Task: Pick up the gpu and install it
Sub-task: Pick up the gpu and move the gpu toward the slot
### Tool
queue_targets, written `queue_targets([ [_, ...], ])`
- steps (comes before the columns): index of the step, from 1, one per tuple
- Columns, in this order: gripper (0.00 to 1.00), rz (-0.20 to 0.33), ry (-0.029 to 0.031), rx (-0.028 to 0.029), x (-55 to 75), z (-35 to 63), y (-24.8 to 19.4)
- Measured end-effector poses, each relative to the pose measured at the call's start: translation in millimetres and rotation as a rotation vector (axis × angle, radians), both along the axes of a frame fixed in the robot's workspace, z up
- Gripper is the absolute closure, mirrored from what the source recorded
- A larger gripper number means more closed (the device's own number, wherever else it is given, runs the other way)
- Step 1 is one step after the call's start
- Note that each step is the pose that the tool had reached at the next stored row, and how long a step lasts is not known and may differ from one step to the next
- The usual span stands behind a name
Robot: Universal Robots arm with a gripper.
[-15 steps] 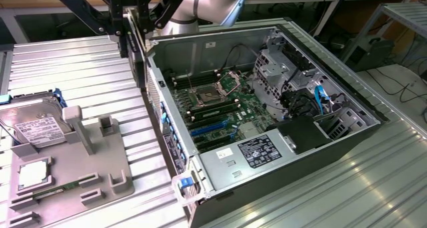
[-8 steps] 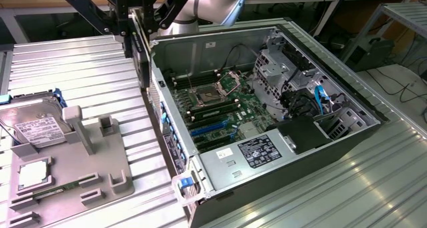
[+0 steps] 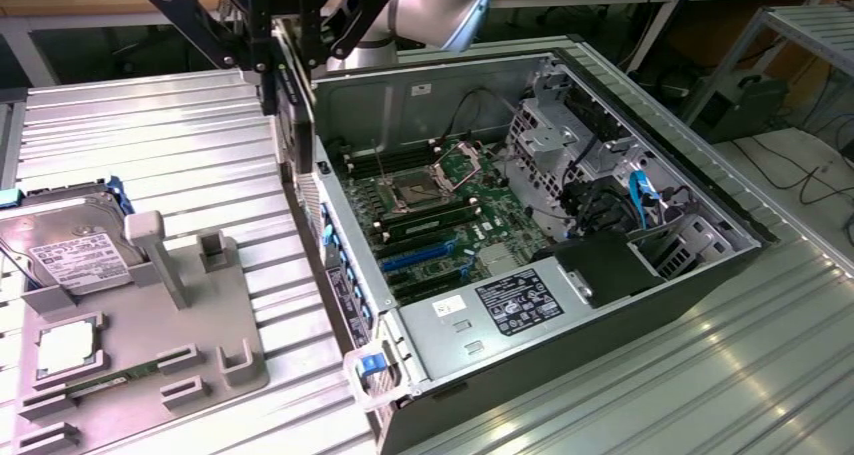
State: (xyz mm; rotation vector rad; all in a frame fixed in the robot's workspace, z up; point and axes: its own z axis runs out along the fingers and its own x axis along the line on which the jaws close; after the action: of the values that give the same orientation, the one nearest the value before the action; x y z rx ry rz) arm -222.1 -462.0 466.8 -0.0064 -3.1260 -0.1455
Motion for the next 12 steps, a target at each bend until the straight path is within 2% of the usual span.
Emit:
queue_targets([
  [12, 0.71, 0.0, -0.0007, 0.0001, 18.6, -2.3, 0.0],
])
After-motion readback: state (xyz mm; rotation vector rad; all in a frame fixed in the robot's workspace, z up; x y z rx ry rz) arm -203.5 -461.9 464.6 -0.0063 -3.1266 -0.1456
